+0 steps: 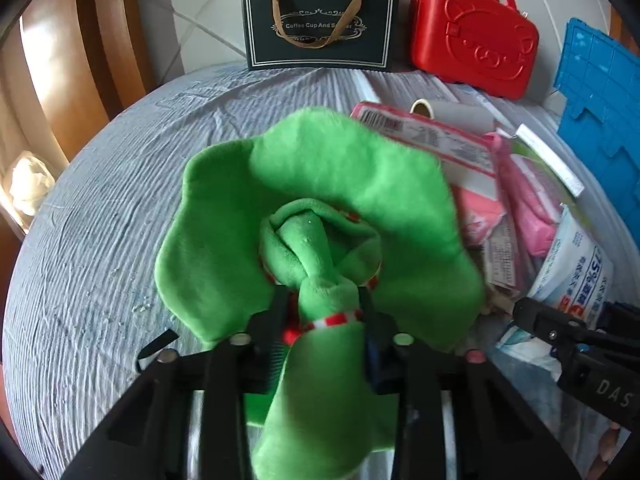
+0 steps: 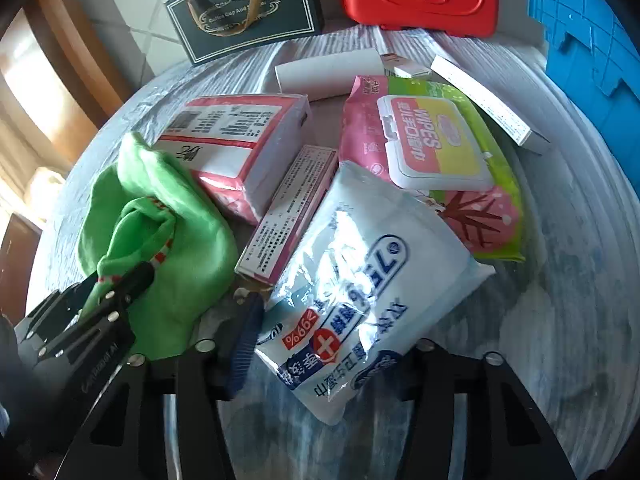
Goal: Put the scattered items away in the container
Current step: 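Grasp the green plush hat with the left gripper while the right grasps the white alcohol wipes pack, then lift the green hat with the left gripper while the right carries the white wipes toward the blue crate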
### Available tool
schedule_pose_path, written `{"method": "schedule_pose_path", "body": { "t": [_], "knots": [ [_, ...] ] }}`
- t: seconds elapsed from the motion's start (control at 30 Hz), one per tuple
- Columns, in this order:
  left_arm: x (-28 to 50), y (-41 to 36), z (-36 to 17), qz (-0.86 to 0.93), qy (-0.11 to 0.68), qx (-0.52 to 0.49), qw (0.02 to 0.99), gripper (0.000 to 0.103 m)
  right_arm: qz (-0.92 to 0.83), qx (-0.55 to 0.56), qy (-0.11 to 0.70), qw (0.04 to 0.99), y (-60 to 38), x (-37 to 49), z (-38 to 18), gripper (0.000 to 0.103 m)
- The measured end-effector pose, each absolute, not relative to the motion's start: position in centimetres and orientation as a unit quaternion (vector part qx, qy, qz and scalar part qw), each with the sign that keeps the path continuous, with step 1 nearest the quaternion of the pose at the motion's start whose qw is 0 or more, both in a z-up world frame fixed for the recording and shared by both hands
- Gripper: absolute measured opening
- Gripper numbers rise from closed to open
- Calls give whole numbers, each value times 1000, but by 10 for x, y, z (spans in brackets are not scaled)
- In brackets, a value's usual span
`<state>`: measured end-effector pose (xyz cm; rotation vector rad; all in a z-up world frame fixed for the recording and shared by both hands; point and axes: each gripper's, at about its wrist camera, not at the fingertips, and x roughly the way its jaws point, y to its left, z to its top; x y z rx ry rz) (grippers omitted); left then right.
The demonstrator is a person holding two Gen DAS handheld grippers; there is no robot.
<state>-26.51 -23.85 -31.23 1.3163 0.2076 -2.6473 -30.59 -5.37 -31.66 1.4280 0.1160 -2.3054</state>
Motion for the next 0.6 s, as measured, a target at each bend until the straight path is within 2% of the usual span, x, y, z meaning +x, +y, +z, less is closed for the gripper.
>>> {"method": "schedule_pose_path", "body": {
  "t": [0.3, 0.6],
  "knots": [
    [-252, -230, -293, -898, 70, 425, 94, 25, -831, 510, 26, 219, -43, -303, -315, 49],
    [-231, -230, -242, -910, 75, 391, 115, 25, -844, 473, 33, 250, -45, -284, -268, 49]
  ]
}}
